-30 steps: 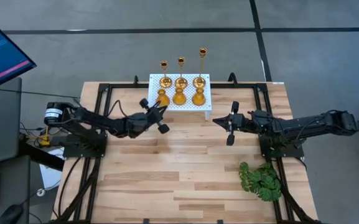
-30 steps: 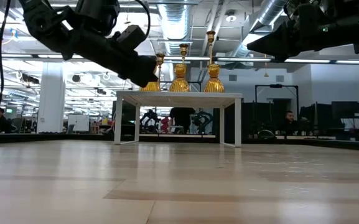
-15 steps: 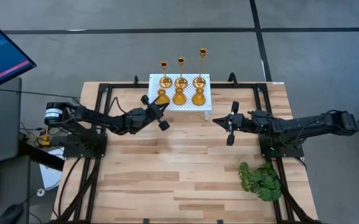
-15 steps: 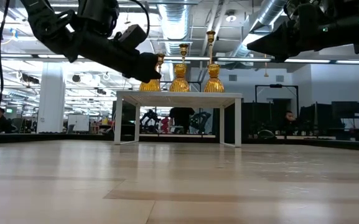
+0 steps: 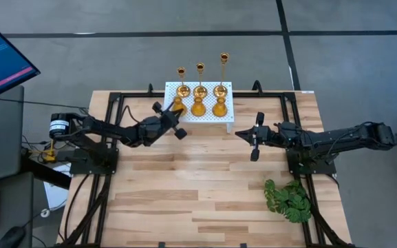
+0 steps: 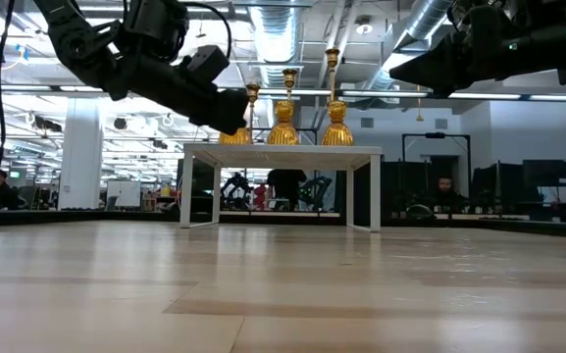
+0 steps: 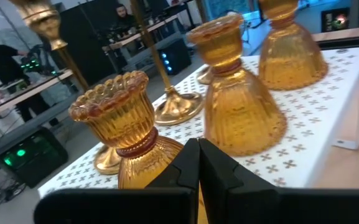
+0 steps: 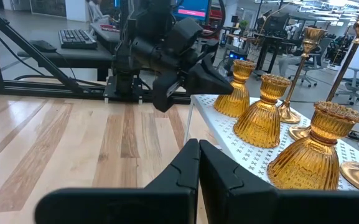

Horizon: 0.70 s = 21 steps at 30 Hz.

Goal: Pick & Place candle stick holders
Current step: Adjust the orange candle holders to properly align them

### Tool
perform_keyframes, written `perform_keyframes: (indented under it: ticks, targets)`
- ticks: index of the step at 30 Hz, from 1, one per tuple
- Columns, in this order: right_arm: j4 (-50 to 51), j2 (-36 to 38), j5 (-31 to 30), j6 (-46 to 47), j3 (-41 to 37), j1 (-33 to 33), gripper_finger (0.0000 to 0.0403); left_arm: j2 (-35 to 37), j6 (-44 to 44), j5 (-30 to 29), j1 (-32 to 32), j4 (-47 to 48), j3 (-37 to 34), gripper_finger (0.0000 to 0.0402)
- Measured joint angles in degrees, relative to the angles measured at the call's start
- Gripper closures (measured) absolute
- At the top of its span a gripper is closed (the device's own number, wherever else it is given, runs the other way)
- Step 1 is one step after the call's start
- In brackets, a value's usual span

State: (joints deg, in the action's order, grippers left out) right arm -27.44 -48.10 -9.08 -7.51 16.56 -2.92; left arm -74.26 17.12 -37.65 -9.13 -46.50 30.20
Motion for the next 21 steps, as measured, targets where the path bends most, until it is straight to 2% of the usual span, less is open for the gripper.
perform_keyframes:
  ticks: [10,15,21]
  targets:
    - [0.0,0.0,0.02,0.0,0.0,-0.15,0.0403,0.0,0.0,-1.42,0.11,0.12,0.0,0.0399]
    - [0.02,0.0,0.0,0.0,0.0,-0.28,0.0403,0.0,-1.88,8.04,0.53,-2.88,-0.02,0.0399]
    - [0.0,-0.02,0.0,-0.33,0.0,-0.28,0.0403,0.0,-1.96,8.76,0.11,-5.98,-0.04,0.0399]
